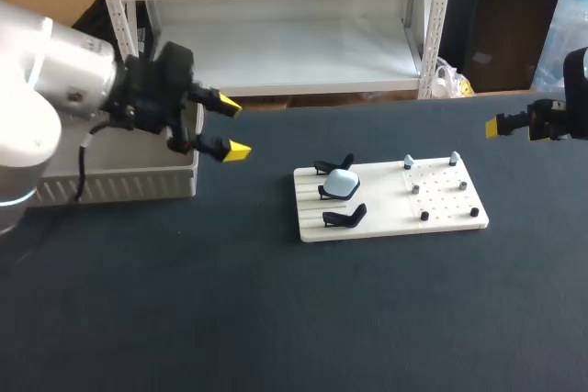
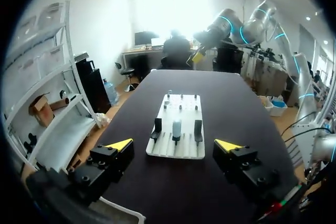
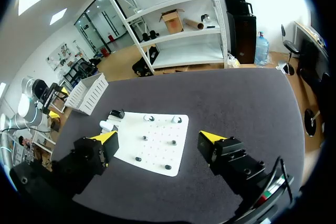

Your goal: Pick up each earbud case from the left stands, insert the matching earbuds, close the lid, and place the case in the box.

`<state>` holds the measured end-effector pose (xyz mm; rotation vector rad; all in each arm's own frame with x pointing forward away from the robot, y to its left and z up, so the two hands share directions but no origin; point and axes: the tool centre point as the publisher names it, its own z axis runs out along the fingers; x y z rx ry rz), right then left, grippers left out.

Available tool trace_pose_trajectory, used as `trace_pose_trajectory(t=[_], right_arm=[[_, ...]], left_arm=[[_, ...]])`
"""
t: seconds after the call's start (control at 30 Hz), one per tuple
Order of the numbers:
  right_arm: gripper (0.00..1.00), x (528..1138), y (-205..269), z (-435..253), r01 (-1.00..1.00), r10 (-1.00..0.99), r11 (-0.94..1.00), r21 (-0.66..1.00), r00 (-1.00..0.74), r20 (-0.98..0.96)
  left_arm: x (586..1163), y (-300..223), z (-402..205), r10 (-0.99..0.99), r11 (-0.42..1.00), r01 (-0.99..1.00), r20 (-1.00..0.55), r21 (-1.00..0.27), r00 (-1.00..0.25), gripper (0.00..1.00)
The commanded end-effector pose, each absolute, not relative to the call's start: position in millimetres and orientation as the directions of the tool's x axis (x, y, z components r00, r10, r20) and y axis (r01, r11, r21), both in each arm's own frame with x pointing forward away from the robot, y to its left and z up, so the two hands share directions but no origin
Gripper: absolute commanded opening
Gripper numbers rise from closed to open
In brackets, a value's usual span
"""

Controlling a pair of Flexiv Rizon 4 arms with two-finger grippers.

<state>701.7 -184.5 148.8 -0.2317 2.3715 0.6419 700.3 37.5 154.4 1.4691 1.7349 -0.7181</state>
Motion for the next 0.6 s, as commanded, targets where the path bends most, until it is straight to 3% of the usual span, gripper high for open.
trace_pose_trajectory(t=[0.03, 0.4, 0.47, 0.6], right_arm=[[1.00, 701.8, -184.8, 148.6, -0.324, 0.001, 0.864, 0.386, -0.766, -0.643], [1.00, 701.8, -184.8, 148.6, -0.324, 0.001, 0.864, 0.386, -0.766, -0.643], [1.00, 701.8, -184.8, 148.6, -0.324, 0.001, 0.864, 0.386, -0.766, -0.643], [1.00, 701.8, -184.8, 148.6, -0.324, 0.001, 0.864, 0.386, -0.766, -0.643]], left_arm=[[713.6, 24.3, 138.1, 0.553, 0.129, 0.991, -0.832, 0.042, -0.037, 1.00], [712.3, -7.4, 102.9, 0.572, 0.007, 0.999, -0.820, 0.036, 0.025, 1.00], [710.3, -12.9, 95.4, 0.573, -0.008, 1.000, -0.819, 0.015, 0.017, 0.85], [708.1, -20.2, 86.7, 0.574, -0.025, 1.000, -0.819, -0.004, 0.011, 0.84]])
